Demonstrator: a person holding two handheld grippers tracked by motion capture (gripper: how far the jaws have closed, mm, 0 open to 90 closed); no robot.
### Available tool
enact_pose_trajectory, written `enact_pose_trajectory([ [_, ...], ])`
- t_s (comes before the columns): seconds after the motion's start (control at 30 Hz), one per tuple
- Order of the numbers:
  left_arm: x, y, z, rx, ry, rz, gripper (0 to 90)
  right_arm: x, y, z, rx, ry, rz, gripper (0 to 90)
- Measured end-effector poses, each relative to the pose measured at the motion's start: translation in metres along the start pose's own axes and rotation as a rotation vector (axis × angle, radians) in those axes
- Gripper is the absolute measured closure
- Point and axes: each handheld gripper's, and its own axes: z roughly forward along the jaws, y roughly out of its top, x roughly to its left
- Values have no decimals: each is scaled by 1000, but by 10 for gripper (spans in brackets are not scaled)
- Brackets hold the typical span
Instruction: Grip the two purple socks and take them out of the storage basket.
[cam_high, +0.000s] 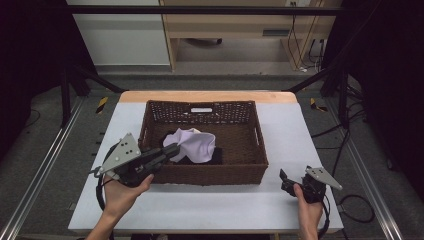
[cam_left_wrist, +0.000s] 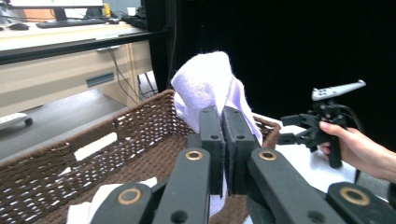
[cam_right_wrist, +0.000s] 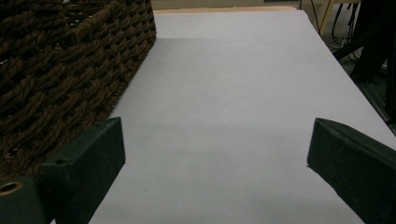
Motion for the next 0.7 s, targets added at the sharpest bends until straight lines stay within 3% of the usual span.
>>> enact_pose_trajectory([
  [0.37,-21,-29,-6,58,-56,15,874,0,0,0,-2,-1,1,48],
  [0.7,-30,-71,-3,176,-85,-12,874,0,0,0,0,-4,0,49],
])
